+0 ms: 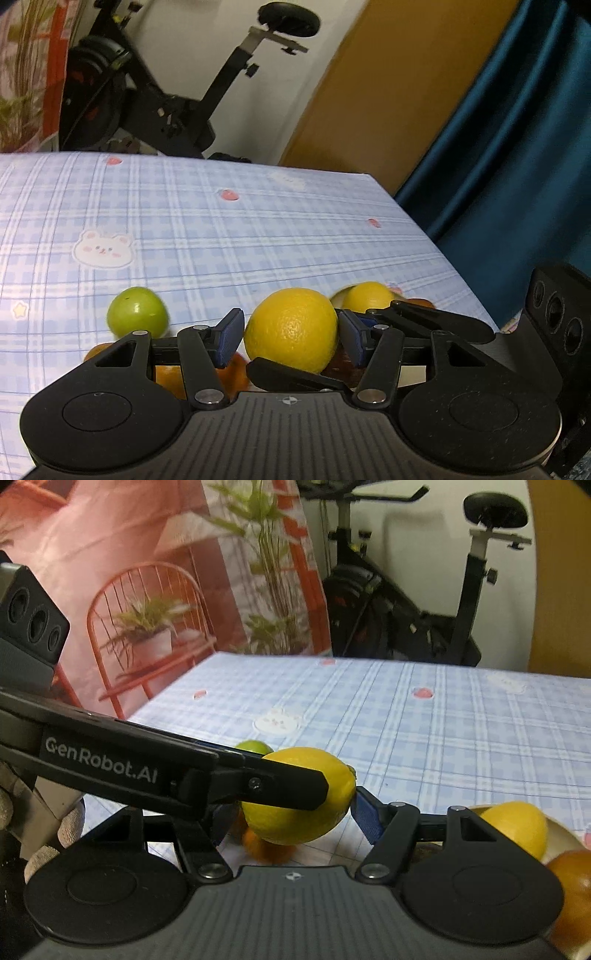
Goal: Organize fruits
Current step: 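Carry the lemon with the left gripper onto the beige plate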
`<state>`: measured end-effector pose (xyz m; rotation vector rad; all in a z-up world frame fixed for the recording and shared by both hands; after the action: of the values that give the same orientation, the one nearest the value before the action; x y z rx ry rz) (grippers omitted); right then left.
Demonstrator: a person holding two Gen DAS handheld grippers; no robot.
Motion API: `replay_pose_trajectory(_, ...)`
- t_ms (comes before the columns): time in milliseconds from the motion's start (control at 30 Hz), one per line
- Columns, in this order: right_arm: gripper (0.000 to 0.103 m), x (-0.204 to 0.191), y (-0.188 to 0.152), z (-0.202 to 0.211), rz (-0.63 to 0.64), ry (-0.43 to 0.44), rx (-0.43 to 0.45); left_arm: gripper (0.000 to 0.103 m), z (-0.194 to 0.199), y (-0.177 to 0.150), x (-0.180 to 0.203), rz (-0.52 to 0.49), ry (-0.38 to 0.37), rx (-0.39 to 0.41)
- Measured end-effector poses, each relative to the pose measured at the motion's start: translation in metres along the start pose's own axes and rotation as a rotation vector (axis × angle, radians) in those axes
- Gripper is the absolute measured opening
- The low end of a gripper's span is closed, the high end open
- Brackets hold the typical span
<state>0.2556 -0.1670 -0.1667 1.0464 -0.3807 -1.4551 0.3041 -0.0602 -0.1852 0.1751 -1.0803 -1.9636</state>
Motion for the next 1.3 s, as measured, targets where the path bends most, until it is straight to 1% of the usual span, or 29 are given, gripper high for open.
replay_pose_trajectory(167, 0.069, 0.010, -0.003, 0.028, -0.035, 0.006, 0.057, 0.058, 0.001, 0.007, 0.029, -0.058, -0.009, -0.003)
replay_pose_trajectory(333, 0.069, 0.027, -0.010, 0.058, -0.074, -0.012, 0.101, 0.058, -0.009, 0.011, 0.062, -0.109, -0.035, -0.028)
replay_pose_trajectory(400, 0.067, 0.036, -0.012, 0.069, -0.098, -0.019, 0.124, 0.060, -0.015, 0.007, 0.075, -0.130, -0.047, -0.048)
replay_pose_trajectory(433, 0.064, 0.041, -0.013, 0.076, -0.110, -0.025, 0.139, 0.059, -0.019, 0.005, 0.082, -0.134, -0.055, -0.051)
replay_pose_trajectory(533, 0.061, 0.050, -0.019, 0.086, -0.116, -0.058, 0.137, 0.059, -0.028, 0.002, 0.097, -0.152, -0.067, -0.060)
replay_pose_trajectory(567, 0.061, 0.051, -0.022, 0.087, -0.115, -0.069, 0.130, 0.059, -0.030, 0.002, 0.102, -0.168, -0.058, -0.060)
replay_pose_trajectory(633, 0.060, 0.056, -0.027, 0.093, -0.128, -0.071, 0.149, 0.059, -0.036, 0.003, 0.109, -0.185, -0.049, -0.076)
replay_pose_trajectory(800, 0.060, 0.070, -0.032, 0.101, -0.179, -0.054, 0.172, 0.059, -0.042, -0.002, 0.115, -0.201, -0.058, -0.115)
replay_pose_trajectory(1100, 0.060, 0.091, -0.042, 0.102, -0.225, -0.073, 0.175, 0.059, -0.063, -0.007, 0.122, -0.202, -0.051, -0.147)
replay_pose_trajectory(1133, 0.059, 0.093, -0.043, 0.101, -0.227, -0.078, 0.175, 0.059, -0.066, -0.007, 0.123, -0.200, -0.051, -0.149)
replay_pose_trajectory(1167, 0.055, 0.095, -0.044, 0.100, -0.230, -0.083, 0.174, 0.058, -0.068, -0.007, 0.124, -0.197, -0.061, -0.150)
replay_pose_trajectory(1233, 0.050, 0.098, -0.045, 0.098, -0.235, -0.074, 0.176, 0.058, -0.069, -0.008, 0.125, -0.203, -0.050, -0.146)
replay_pose_trajectory(1300, 0.049, 0.098, -0.045, 0.097, -0.233, -0.069, 0.177, 0.058, -0.071, -0.009, 0.124, -0.203, -0.046, -0.150)
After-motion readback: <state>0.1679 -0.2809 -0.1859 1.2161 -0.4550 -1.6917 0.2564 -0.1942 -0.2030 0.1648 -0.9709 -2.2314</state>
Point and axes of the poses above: each gripper's, at about its wrist camera, not at the fingertips, and z roughly against the way its jaws point, x to its right, y to its top, the point moved 3 cm from there along -z, roughly the way its jaws point, and after that the axes turned 9 degrees about -z, right-handed, at the moved point
